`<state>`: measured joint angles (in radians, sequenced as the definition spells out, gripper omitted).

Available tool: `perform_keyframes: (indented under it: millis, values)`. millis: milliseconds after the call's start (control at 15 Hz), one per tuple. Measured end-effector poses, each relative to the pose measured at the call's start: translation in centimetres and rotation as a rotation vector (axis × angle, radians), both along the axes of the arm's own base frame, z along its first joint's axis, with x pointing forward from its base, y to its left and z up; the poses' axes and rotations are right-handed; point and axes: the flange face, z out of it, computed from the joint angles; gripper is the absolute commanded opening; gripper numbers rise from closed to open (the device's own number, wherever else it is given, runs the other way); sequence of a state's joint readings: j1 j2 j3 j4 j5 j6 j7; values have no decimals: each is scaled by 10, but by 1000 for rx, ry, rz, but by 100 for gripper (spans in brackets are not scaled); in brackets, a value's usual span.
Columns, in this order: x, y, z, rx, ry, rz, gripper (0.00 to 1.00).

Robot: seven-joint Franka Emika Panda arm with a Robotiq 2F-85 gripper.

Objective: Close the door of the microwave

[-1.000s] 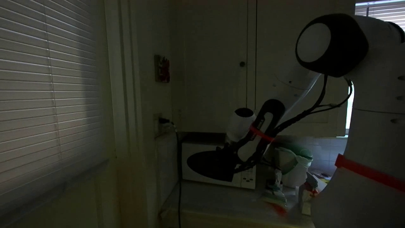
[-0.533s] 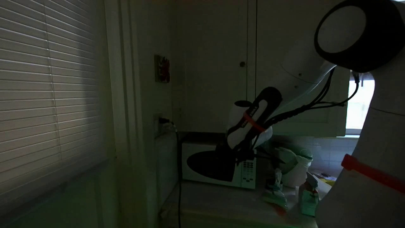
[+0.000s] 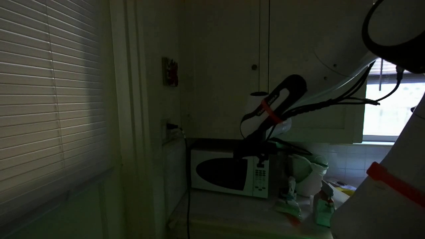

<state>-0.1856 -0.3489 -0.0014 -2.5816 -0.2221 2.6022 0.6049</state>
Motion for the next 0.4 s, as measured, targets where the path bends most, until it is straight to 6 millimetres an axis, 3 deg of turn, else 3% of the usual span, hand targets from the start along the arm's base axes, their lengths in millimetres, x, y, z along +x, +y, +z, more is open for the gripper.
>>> perform_keyframes:
  millis: [400]
  values:
    - [-4, -6, 7, -13, 25, 12, 100]
